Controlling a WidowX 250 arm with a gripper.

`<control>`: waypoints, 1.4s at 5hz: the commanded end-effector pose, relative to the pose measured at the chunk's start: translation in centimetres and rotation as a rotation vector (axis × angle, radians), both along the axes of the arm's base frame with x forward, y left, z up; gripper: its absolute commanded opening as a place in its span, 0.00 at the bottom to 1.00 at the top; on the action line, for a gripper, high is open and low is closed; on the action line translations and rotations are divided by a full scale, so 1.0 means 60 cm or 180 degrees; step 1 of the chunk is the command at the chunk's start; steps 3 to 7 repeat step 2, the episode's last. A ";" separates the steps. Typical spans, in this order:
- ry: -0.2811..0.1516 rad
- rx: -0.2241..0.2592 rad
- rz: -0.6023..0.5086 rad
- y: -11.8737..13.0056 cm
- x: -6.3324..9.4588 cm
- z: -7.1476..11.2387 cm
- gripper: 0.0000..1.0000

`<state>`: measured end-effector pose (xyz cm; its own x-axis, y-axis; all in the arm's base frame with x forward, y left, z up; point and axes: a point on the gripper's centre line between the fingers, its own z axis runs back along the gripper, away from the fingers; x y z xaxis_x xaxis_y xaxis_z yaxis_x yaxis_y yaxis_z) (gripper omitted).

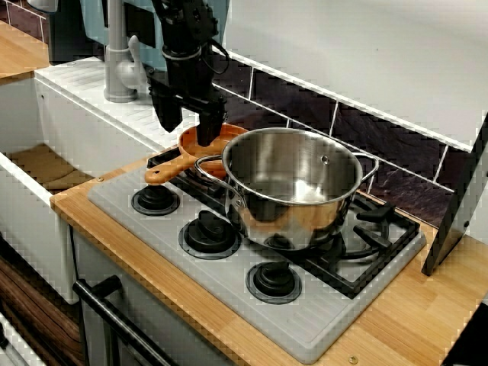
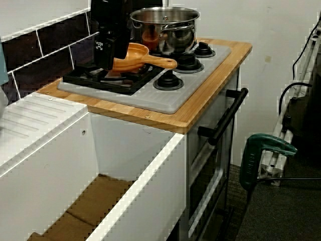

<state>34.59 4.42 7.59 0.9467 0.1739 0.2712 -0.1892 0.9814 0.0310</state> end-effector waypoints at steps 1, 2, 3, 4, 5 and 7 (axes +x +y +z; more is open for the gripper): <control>-0.0084 0.0019 0.0014 0.008 0.004 0.024 1.00; -0.0030 0.0018 -0.0001 0.005 0.005 0.018 1.00; -0.0030 0.0018 -0.0001 0.005 0.005 0.018 1.00; -0.0030 0.0018 -0.0001 0.005 0.005 0.018 1.00; -0.0030 0.0018 -0.0001 0.005 0.005 0.018 1.00; -0.0030 0.0018 -0.0001 0.005 0.005 0.018 1.00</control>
